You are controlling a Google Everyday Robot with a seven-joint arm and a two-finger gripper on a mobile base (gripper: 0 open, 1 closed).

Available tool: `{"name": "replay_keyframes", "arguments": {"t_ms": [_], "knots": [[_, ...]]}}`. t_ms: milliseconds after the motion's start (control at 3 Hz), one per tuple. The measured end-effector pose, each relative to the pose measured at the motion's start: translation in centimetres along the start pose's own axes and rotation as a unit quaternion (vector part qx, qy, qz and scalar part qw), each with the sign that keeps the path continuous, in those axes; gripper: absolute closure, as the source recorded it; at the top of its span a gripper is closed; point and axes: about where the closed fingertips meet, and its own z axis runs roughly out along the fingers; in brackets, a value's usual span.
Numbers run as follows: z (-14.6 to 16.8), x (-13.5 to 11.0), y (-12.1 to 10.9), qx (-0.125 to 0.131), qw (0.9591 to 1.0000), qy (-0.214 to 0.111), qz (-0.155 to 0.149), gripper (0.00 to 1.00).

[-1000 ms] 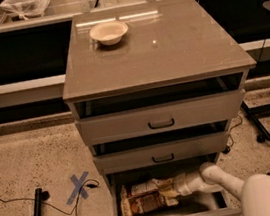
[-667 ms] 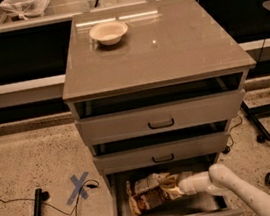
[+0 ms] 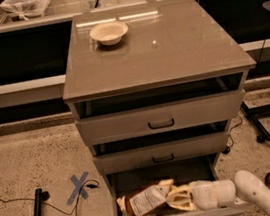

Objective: Pick brown chip bag from top drawer and place on counter

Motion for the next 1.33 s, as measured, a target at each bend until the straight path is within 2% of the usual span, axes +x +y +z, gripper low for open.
{"name": "replay_keyframes", "arguments": {"t_ms": [333, 667, 1000, 1333], "knots": [[-4.6, -10.3, 0.7, -0.018, 0.9949, -0.023, -0.097, 1.0], [-11.2, -20.1, -0.6, -0.021, 0.9883, 0.006, -0.151, 1.0], [-18.6, -30.3, -7.0, -0.014, 0.9818, 0.089, -0.167, 1.0], [-21.3, -35.3, -14.9, -0.008, 0.9777, 0.15, -0.146, 1.0]]}}
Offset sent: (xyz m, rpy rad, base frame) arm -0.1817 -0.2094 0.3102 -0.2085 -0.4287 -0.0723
